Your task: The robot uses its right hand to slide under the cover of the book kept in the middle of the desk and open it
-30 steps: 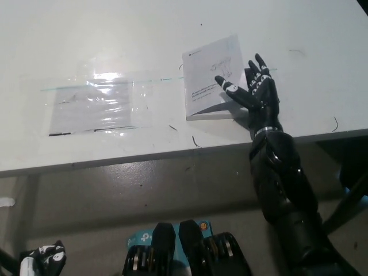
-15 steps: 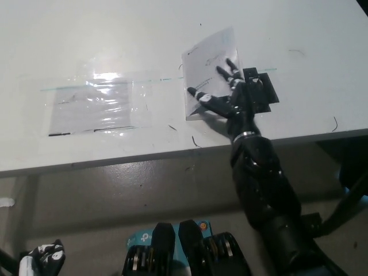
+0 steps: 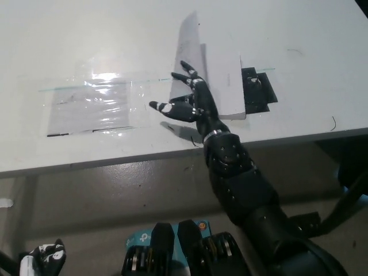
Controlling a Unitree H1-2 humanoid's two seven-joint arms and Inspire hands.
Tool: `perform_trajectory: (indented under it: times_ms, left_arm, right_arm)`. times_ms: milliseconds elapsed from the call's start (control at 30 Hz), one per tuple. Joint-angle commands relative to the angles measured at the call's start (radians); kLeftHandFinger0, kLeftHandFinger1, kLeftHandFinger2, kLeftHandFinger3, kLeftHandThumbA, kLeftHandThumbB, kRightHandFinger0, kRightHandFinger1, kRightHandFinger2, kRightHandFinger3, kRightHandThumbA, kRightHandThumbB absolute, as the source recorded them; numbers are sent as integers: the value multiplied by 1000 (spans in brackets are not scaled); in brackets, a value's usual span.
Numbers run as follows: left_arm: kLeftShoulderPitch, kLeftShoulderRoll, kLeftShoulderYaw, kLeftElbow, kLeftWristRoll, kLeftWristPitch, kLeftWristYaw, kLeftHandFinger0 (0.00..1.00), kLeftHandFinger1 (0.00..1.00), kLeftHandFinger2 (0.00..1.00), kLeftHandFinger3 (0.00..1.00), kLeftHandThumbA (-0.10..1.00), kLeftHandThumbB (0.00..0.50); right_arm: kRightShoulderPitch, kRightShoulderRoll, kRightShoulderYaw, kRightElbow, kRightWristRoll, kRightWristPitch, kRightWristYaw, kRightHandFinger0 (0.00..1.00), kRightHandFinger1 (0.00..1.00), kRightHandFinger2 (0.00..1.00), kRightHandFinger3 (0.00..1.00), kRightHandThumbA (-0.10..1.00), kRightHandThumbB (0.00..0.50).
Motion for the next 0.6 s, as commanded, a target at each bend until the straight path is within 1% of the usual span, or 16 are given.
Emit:
perform_trajectory:
  times_ms: [0, 33, 67, 100, 133, 167, 200, 233, 300, 333, 367, 400, 467, 500, 533, 567]
  left_arm:
    - [-8, 15, -9, -15, 8, -5, 4, 611, 587, 629, 696, 683, 9]
    - [-6, 15, -9, -21, 7, 4, 5, 602, 568, 601, 678, 675, 5]
    - [-7, 14, -8, -22, 6, 5, 7, 599, 564, 595, 672, 671, 6]
    - [-6, 14, -7, -25, 6, 11, 8, 598, 559, 590, 667, 668, 19]
    - [-4, 14, -9, -28, 7, 14, 7, 604, 559, 591, 671, 672, 17]
    - [-6, 18, -12, -21, 13, 5, 4, 616, 561, 587, 672, 679, 11]
    - [-7, 21, -15, -18, 22, 3, 6, 617, 565, 589, 681, 692, 12]
    - [-6, 22, -16, -16, 26, 2, 8, 612, 558, 582, 682, 697, 18]
    - [-6, 24, -20, -13, 37, 2, 13, 607, 554, 578, 678, 711, 26]
    - [-2, 27, -27, -16, 48, -1, 12, 591, 554, 581, 674, 728, 14]
    - [-2, 27, -28, -17, 46, -1, 11, 593, 557, 585, 672, 729, 5]
    - [-4, 30, -34, -13, 57, -5, 14, 593, 558, 586, 671, 729, 2]
    - [-4, 32, -40, -10, 58, -10, 10, 601, 562, 596, 675, 737, 1]
    - [-3, 33, -42, -11, 53, -7, 7, 608, 572, 611, 685, 746, 7]
    - [-4, 34, -44, -12, 60, -3, 14, 604, 568, 611, 685, 748, 2]
    - [-6, 33, -42, -7, 47, -3, 8, 602, 571, 617, 694, 741, 7]
  right_arm:
    - [-107, -12, 80, 27, -119, -88, 54, 718, 817, 817, 963, 1000, 163]
    - [-116, -27, 119, 39, -155, -110, 58, 742, 770, 772, 906, 1000, 144]
    - [-120, -31, 131, 44, -160, -116, 59, 745, 764, 767, 896, 1000, 139]
    - [-126, -37, 150, 51, -175, -118, 57, 735, 732, 760, 902, 1000, 142]
    - [-144, -57, 200, 61, -224, -106, 70, 746, 732, 756, 910, 1000, 150]
    - [-151, -68, 225, 62, -243, -102, 77, 670, 671, 750, 918, 1000, 147]
    - [-159, -78, 248, 64, -255, -98, 90, 639, 660, 759, 924, 1000, 145]
    - [-171, -91, 281, 65, -280, -89, 109, 641, 665, 764, 930, 1000, 162]
    - [-185, -101, 310, 74, -290, -89, 131, 587, 633, 741, 920, 1000, 190]
    - [-221, -122, 380, 84, -349, -62, 191, 565, 641, 753, 911, 1000, 205]
    - [-228, -126, 397, 83, -357, -52, 205, 607, 682, 786, 936, 1000, 225]
    - [-249, -143, 437, 69, -375, -26, 270, 631, 707, 807, 953, 1000, 235]
    - [-257, -156, 472, 49, -393, -7, 300, 625, 692, 799, 962, 1000, 246]
    - [-263, -161, 491, 37, -404, -10, 313, 643, 707, 811, 950, 1000, 252]
    - [-268, -164, 505, 24, -411, 2, 337, 556, 633, 763, 941, 1000, 246]
    - [-275, -173, 546, 16, -450, -2, 364, 490, 557, 677, 938, 1000, 243]
